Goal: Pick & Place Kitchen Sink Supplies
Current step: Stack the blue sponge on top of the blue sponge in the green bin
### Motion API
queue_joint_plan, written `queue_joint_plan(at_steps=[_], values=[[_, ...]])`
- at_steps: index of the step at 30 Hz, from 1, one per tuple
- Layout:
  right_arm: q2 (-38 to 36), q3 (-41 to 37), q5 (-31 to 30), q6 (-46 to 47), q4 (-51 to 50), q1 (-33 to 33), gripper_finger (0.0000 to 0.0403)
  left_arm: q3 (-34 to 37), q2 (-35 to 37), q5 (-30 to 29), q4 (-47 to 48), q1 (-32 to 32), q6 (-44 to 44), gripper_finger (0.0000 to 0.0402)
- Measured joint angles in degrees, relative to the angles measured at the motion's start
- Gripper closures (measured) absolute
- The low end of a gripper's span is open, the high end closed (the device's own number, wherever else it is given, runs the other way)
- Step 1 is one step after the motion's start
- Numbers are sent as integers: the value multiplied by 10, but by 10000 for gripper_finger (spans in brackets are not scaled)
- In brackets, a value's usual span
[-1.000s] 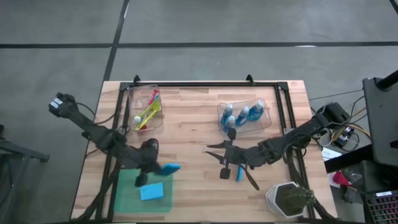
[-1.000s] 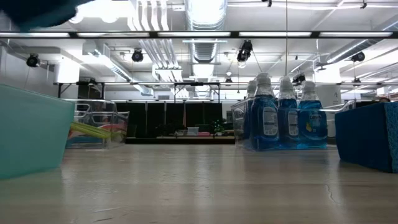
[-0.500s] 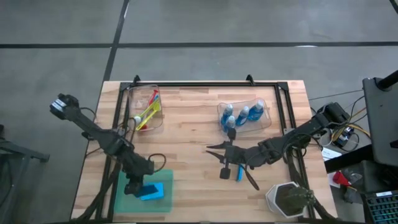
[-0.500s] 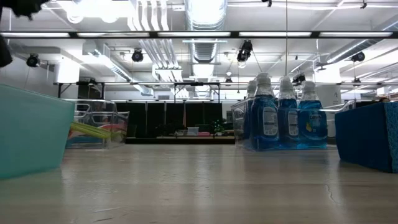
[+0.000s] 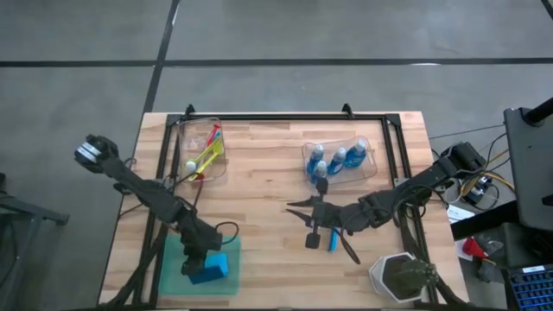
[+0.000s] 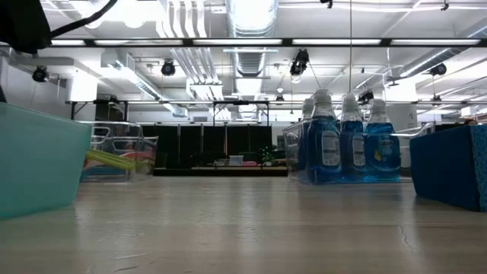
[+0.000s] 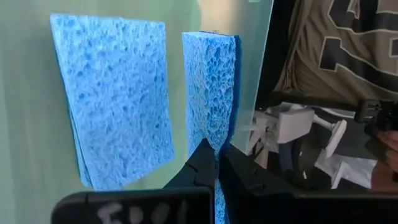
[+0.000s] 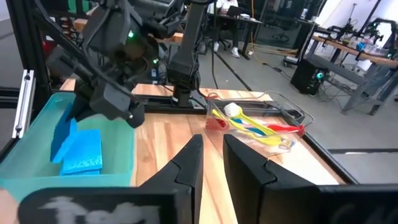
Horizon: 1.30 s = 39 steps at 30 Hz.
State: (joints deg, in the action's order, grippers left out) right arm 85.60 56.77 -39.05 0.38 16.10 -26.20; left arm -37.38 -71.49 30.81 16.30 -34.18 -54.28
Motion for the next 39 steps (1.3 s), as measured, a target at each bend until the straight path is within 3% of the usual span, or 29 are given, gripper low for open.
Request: queue_joint_plan(at_steps=[9, 19, 39], values=[[0, 0, 0, 11, 0, 0, 349, 1, -21, -1, 2, 13, 18, 392], [0, -2, 0, 12, 0, 0, 349, -11, -15, 42, 2, 27, 29, 392], [0, -3, 0, 12, -1, 0, 354, 6, -14, -14, 47, 41, 72, 379]])
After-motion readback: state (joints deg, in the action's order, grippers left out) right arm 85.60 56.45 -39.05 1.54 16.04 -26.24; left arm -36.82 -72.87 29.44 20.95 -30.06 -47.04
